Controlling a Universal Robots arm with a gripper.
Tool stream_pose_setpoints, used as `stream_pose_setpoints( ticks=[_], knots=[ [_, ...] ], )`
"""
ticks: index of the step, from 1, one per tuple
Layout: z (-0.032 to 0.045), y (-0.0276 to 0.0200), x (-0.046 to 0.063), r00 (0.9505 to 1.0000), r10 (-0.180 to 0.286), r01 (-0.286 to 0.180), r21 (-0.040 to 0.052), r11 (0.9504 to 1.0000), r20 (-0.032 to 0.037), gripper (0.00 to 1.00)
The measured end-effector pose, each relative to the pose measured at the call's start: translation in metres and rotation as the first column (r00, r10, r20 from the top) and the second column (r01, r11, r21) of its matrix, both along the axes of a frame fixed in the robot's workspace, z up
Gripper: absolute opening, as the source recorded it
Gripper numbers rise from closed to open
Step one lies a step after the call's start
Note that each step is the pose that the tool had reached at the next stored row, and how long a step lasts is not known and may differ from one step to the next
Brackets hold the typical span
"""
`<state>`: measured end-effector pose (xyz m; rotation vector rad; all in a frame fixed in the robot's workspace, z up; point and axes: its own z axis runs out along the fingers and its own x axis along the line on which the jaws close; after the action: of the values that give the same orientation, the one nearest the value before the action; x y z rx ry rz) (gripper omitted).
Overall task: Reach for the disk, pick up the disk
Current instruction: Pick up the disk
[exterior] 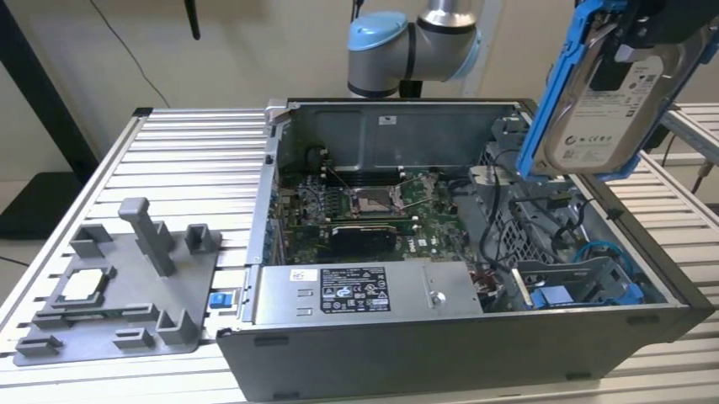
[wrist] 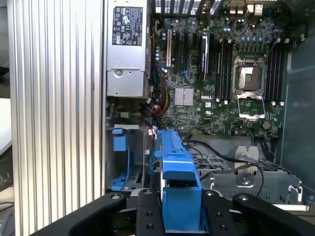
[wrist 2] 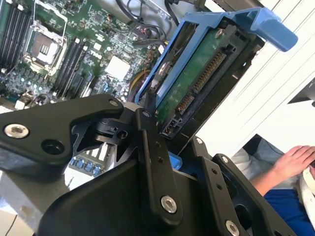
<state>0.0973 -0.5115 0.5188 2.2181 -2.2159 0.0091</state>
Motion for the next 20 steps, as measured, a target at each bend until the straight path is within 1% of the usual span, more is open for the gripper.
stream_pose_setpoints(
  ticks=[4,7,9,12,17,20],
  knots=[
    [-0.0015,-0.0103,0.0,1.0,-0.007,0.007,-0.0001,1.0,0.0,0.0],
    [-0.0052,-0.0164,0.0,0.9999,-0.013,0.013,-0.0002,0.9999,0.0,0.0],
    [-0.0078,-0.0221,0.0,0.9999,-0.016,0.016,-0.0001,0.9999,0.0,0.0],
    [-0.013,-0.0298,-0.001,0.9998,-0.02,0.02,-0.0001,0.9998,0.0,0.0],
    [-0.0219,-0.0393,-0.002,0.9996,-0.029,0.029,-0.0002,0.9996,0.0,0.0],
    [-0.026,-0.0477,-0.002,0.9994,-0.034,0.034,0.0,0.9994,0.0,0.0]
  ],
)
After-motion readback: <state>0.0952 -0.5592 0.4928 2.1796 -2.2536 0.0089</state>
